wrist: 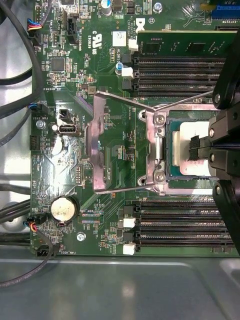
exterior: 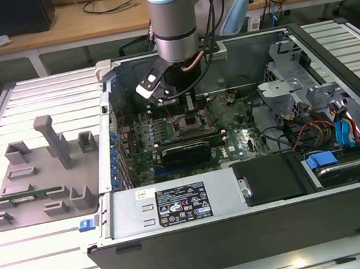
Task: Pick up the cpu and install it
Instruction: 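Place the cpu into insertion slot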
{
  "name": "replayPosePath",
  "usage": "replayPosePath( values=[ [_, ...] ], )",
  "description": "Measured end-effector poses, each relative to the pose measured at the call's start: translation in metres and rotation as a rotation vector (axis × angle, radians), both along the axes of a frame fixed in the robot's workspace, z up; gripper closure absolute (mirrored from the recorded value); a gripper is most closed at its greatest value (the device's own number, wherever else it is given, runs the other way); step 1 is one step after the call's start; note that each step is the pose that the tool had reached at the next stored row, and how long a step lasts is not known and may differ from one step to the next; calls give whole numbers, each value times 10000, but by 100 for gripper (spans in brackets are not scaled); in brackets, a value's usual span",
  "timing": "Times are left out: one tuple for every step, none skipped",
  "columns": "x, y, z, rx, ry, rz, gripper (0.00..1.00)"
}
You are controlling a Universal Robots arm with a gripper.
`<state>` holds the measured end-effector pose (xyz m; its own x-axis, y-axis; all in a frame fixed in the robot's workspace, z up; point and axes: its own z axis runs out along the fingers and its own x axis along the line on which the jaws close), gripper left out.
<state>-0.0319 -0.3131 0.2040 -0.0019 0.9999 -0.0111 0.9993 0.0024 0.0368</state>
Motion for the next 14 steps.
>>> replayPosePath(
  values=[
    [3,0,0,0,-1,1,89],
    [5,0,0,0,-2,-1,89],
    [9,0,0,-1,-4,-2,89],
    [11,0,0,0,-4,-2,89],
    [11,0,0,0,-4,-3,89],
    [11,0,0,-1,-3,-2,89],
    [12,0,0,-1,-3,-1,89],
    [12,1,1,-1,-4,-1,89],
    [13,2,7,7,-9,-1,89],
    [13,2,15,9,-9,-1,89],
    [12,0,40,1,-3,-1,89],
    [12,0,54,1,-4,-1,89],
    [12,0,69,1,-4,-1,89],
    [12,0,102,0,-3,-2,89]
  ],
)
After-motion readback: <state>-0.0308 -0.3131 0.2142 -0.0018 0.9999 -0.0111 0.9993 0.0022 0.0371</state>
